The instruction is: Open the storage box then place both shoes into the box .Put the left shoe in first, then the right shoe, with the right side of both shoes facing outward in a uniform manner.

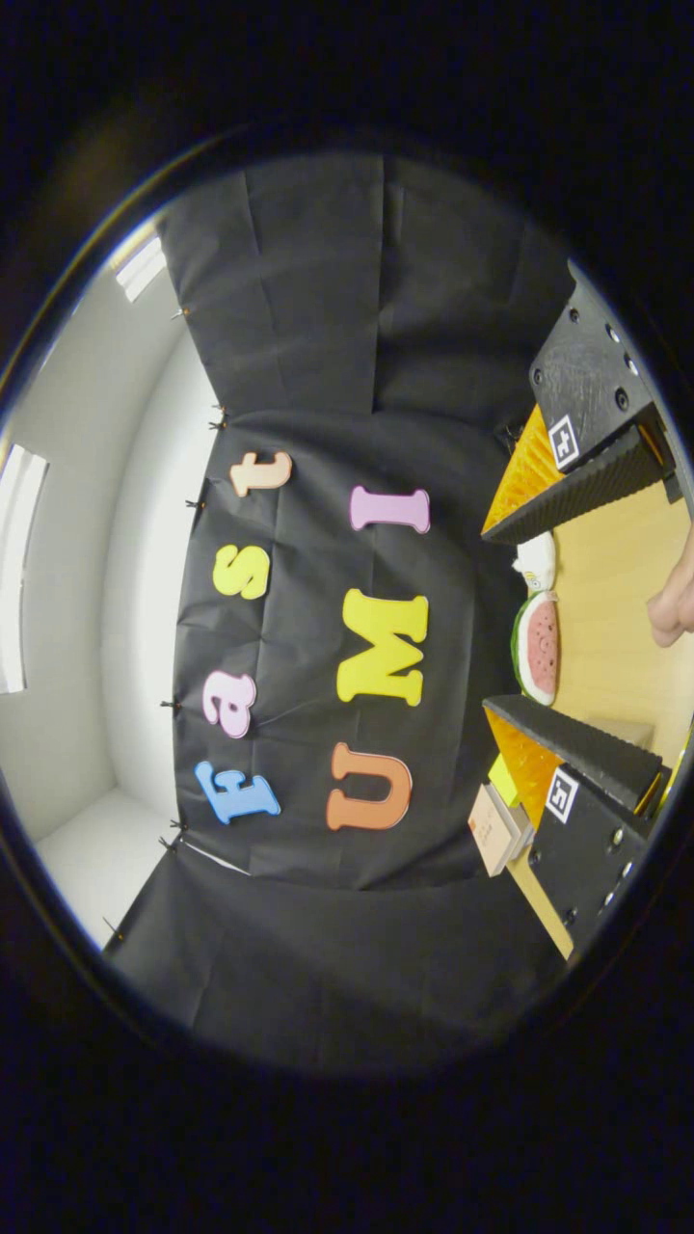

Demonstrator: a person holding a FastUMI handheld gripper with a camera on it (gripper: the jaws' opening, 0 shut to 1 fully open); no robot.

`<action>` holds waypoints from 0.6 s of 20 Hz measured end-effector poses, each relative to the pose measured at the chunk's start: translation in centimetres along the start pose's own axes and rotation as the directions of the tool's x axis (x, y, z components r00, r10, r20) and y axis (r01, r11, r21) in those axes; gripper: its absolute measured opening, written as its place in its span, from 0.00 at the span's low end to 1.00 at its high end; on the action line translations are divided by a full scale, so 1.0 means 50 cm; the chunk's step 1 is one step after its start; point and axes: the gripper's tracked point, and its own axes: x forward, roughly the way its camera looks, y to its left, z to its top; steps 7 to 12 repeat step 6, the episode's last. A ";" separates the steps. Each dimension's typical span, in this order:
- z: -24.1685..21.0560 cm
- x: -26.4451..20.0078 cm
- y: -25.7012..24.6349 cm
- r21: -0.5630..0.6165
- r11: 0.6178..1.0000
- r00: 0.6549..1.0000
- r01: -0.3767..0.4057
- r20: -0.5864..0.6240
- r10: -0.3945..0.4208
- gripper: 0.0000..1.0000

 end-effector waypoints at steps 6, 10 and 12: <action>-0.020 0.000 0.010 -0.017 1.000 0.999 -0.011 -0.032 0.011 0.96; -0.020 0.000 0.010 -0.017 1.000 0.999 -0.011 -0.032 0.011 0.96; -0.020 0.000 0.010 -0.017 1.000 0.999 -0.011 -0.032 0.011 0.96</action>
